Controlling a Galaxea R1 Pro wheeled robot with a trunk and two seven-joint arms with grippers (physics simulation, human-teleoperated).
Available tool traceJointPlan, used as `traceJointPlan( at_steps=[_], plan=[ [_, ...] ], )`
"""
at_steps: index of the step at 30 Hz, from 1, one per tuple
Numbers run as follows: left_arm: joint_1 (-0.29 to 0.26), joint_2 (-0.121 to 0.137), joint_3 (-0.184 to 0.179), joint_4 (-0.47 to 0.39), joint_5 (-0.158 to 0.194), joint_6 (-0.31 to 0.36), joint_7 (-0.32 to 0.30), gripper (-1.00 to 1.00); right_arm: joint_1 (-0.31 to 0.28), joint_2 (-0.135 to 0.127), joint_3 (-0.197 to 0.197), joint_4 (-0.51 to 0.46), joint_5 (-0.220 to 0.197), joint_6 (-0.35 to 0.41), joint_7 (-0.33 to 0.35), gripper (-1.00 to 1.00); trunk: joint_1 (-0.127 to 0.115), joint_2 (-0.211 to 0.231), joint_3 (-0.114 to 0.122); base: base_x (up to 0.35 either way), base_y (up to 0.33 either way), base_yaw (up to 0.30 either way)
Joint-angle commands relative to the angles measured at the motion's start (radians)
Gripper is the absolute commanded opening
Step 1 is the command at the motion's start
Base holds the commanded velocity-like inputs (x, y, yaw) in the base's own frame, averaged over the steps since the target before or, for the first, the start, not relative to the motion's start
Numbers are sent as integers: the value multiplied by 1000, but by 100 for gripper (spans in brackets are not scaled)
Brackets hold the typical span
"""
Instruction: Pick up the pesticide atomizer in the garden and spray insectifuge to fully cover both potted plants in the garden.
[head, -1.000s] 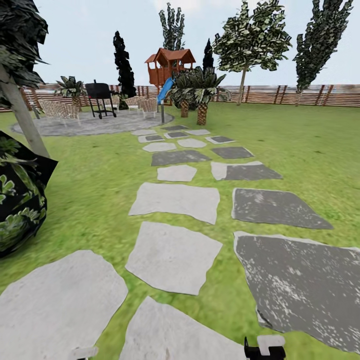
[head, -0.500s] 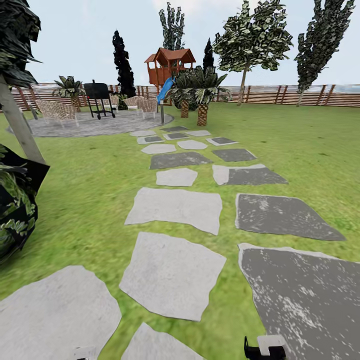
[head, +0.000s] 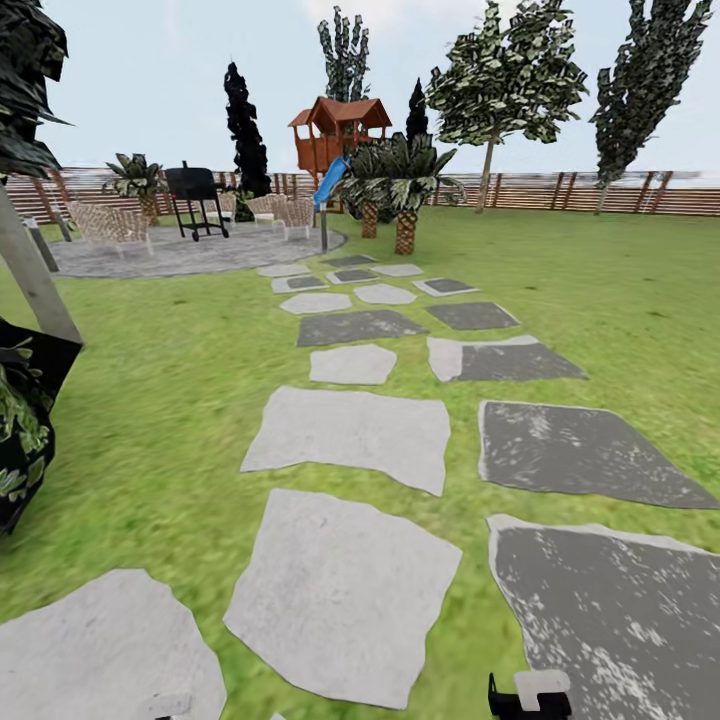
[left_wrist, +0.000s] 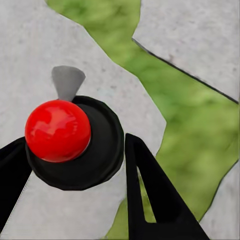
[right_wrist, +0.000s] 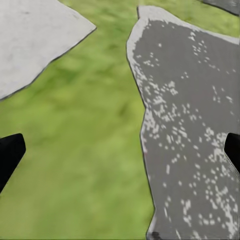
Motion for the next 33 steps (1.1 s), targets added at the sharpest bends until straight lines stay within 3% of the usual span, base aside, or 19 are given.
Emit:
traceJointPlan(
  at_steps=[1,33],
  plan=[
    [-1,0,-8,1,10,-3,-2,-100,-1,0,-6,2,11,-2,-5,100,0,0,-1,340,0,0],
    [-1,2,-8,1,10,-3,-2,-100,-1,1,-6,2,11,-3,-5,100,0,0,-1,339,-36,0]
  ],
)
